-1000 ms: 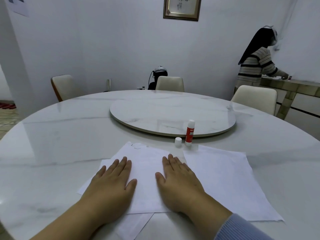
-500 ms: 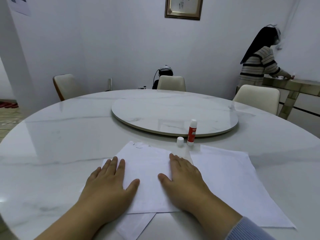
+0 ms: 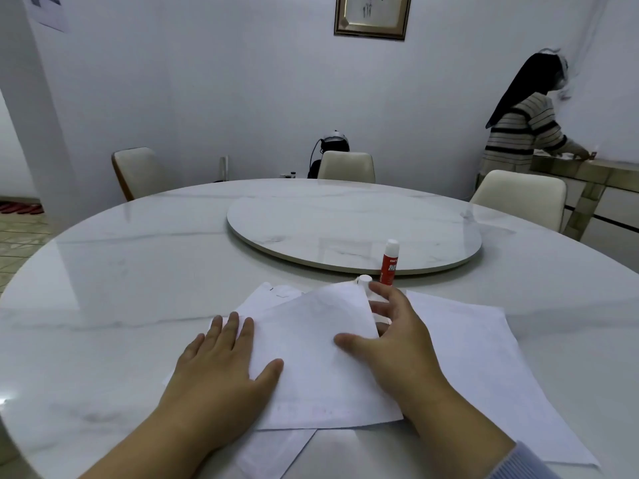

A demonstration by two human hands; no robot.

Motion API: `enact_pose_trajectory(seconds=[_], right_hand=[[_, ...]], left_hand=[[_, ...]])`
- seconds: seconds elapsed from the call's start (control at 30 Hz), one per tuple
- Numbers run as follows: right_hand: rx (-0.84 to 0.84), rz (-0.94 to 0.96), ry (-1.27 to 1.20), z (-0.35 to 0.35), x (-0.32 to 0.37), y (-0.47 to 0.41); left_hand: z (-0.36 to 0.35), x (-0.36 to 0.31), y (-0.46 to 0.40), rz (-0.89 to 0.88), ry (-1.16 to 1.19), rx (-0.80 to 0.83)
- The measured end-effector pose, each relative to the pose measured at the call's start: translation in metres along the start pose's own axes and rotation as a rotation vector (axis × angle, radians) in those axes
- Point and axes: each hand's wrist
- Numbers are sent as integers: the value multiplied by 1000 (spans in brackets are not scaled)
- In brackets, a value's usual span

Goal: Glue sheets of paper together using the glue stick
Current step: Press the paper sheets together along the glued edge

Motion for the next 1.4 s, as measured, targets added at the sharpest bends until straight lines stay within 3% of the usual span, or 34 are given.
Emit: enact_pose_trajectory(seconds=[0.27,0.33,0.43,0.5,0.63,0.73,0.97,1.17,1.4], right_hand=[[148,88,301,0,5,5],[156,159,260,4,11,7],[124,264,-31,25,30,9],[-23,337,-241,48,45,5],[-366,296,-482,97,67,-22],[-445,144,-530,123,71,-57],[-413,-256,-285,105,37,-125],[-293,-324,43,83,16,-132],[-128,-458,100,97,24,-123]], left_hand=[[-2,2,-3,10,68,-74],[4,2,-4,31,269,-255],[17,5,0,58,488,-640],[21,4,2,84,506,-705],[17,-3,1,-50,472,-492],[9,-6,-1,-117,351,-279],[0,-3,-9,-111,113,-76],[-5,0,-12,-152,59,-70],[-7,3,-11,-174,55,-75]])
Point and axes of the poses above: each hand's wrist, its own y-axis away from the middle knuckle, its own z-axis out of the back of the hand, x = y × z, and after that the axes turned 13 degrees about -z, right-handed
